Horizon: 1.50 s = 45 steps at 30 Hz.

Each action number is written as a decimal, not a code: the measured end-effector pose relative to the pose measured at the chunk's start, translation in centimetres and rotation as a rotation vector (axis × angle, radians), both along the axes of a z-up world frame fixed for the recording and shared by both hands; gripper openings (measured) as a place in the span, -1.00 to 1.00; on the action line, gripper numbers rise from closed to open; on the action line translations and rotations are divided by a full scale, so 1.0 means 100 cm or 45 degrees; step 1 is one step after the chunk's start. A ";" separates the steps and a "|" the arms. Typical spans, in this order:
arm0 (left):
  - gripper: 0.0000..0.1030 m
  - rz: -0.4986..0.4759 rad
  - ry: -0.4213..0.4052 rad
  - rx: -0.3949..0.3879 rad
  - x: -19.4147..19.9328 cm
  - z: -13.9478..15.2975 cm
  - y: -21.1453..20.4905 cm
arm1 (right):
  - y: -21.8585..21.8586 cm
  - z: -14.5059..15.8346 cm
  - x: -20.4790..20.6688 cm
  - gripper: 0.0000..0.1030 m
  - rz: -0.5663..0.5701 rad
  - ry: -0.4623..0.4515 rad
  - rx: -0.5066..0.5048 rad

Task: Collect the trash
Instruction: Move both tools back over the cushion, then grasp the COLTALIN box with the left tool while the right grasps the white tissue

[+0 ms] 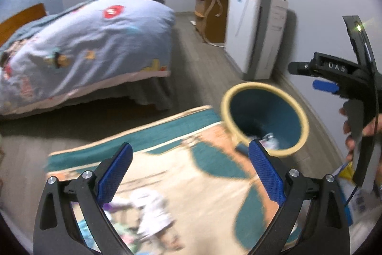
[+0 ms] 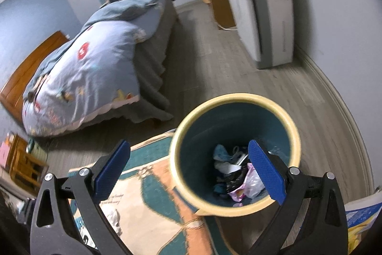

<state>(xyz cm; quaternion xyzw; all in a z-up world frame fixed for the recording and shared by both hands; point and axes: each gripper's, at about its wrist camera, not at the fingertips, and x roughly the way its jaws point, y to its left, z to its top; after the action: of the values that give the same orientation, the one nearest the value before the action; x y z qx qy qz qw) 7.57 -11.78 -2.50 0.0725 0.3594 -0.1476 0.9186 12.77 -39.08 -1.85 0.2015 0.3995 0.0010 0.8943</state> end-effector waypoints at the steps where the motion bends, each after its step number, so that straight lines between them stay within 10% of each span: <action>1: 0.87 0.029 -0.008 0.022 -0.005 0.001 0.010 | 0.010 0.002 -0.001 0.89 0.031 -0.002 -0.005; 22: 0.87 0.399 0.091 0.006 -0.076 -0.013 0.172 | 0.240 -0.026 -0.051 0.89 0.730 0.106 -0.274; 45: 0.87 0.225 0.473 0.053 -0.052 -0.130 0.182 | 0.252 -0.110 -0.027 0.89 0.418 0.511 -0.208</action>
<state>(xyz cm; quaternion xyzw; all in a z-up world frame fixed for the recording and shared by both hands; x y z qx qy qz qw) 2.40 6.41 -15.50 0.0312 0.5306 -0.0700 0.8442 10.11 -13.89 -12.85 0.0575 0.5950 0.0737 0.7983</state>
